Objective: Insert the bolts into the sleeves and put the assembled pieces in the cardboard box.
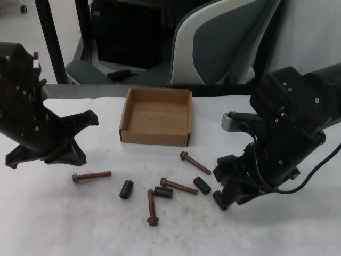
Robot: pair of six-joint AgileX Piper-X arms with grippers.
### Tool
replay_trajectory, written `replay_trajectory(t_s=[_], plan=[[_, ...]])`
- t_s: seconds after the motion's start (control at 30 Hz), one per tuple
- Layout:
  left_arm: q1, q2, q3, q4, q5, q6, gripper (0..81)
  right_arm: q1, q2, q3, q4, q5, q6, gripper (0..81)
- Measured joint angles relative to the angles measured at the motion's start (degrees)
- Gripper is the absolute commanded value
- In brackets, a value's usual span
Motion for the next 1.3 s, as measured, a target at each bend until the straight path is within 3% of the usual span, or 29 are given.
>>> replay_trajectory(t_s=[0.47, 1.3], plan=[[-0.06, 1.36, -1.1, -0.89, -1.73, -1.16, 0.8, 0.0, 1.05, -0.3, -4.68, 6.74, -2.49, 33.7], [-0.06, 1.94, -1.25, -3.41, -1.73, -2.23, 0.8, 4.6, 8.78, -1.94, -5.65, 13.6, -5.46, 33.2]])
